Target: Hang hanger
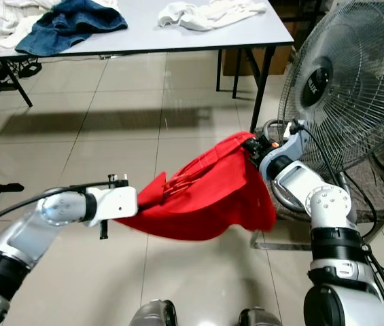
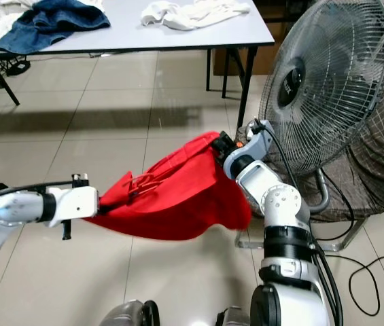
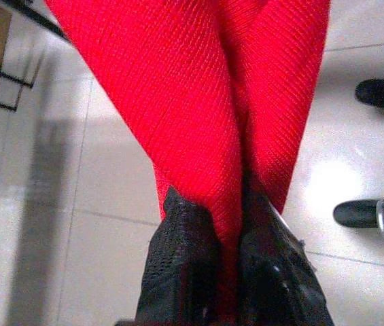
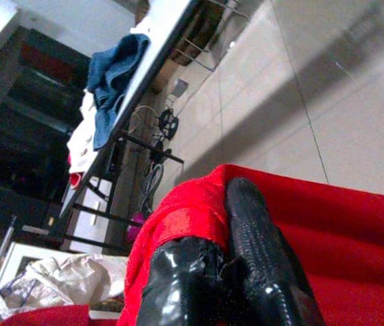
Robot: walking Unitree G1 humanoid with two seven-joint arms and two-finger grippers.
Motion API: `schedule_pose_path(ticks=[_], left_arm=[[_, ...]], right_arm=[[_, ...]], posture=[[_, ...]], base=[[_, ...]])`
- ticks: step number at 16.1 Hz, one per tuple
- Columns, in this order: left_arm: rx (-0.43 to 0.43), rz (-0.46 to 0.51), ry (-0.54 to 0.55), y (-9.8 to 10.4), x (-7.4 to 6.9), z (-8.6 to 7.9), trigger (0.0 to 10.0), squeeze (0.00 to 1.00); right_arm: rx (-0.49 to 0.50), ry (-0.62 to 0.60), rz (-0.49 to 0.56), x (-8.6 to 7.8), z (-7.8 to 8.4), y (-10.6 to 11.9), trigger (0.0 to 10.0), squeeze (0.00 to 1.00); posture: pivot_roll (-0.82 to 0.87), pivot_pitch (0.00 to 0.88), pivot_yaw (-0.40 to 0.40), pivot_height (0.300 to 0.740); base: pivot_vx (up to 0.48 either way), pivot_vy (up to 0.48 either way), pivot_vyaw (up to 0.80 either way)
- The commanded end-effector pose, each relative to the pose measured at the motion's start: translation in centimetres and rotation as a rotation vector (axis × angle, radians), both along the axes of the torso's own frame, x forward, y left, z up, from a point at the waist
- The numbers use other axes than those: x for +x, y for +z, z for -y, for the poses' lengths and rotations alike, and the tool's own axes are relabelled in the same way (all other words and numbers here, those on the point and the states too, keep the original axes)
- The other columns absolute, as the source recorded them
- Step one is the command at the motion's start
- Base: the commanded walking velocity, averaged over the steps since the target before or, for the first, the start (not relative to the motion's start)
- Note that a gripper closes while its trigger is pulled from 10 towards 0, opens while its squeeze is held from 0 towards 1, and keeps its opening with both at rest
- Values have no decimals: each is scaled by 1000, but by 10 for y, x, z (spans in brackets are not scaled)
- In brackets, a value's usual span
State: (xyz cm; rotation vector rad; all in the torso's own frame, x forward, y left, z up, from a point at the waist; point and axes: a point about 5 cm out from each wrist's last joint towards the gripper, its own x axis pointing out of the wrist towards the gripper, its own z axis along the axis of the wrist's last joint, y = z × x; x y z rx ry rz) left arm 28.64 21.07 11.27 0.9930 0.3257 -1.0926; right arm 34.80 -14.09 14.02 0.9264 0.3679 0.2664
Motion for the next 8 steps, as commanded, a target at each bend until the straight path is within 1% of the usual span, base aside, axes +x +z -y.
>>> schedule_pose_path(ticks=[1, 2, 3, 4, 5, 6, 7, 8], left_arm=[[24, -93, -39, -5, -11, -13, 0, 0], [-26, -137, -151, 0, -17, -3, 0, 0], [-50, -146, -199, 2, -19, 3, 0, 0], [-73, -154, -273, 5, -20, 14, 0, 0], [-75, -164, -295, 6, -20, 17, 0, 0], [-75, -191, -313, 6, -21, 19, 0, 0], [-83, -223, -319, 7, -21, 18, 0, 0], [-114, -248, -309, 8, -22, 19, 0, 0]], right_arm=[[-4, -46, 41, 7, 17, 15, 10000, 0], [-68, 39, 30, 9, 10, 13, 10000, 0], [-127, 106, 42, 9, 3, 12, 10000, 0], [-278, 273, 85, 6, -10, 9, 10000, 898], [-373, 351, 105, 3, -14, 5, 10000, 1000], [-513, 476, 134, -1, -15, -2, 10000, 1000], [-587, 579, 158, -4, -15, -6, 10000, 1000], [-598, 631, 176, -6, -14, -6, 10000, 1000]], posture=[[-65, 67, 64, 740], [-66, 66, 58, 740], [-65, 65, 53, 740], [-66, 66, 50, 740], [-66, 67, 47, 740], [-65, 69, 42, 740], [-65, 69, 42, 740], [-65, 73, 40, 740]], base=[[0, 0, 0], [0, 0, 0], [0, 0, 0], [0, 0, 0], [0, 0, 0], [0, 0, 0], [0, 0, 0], [0, 0, 0]])
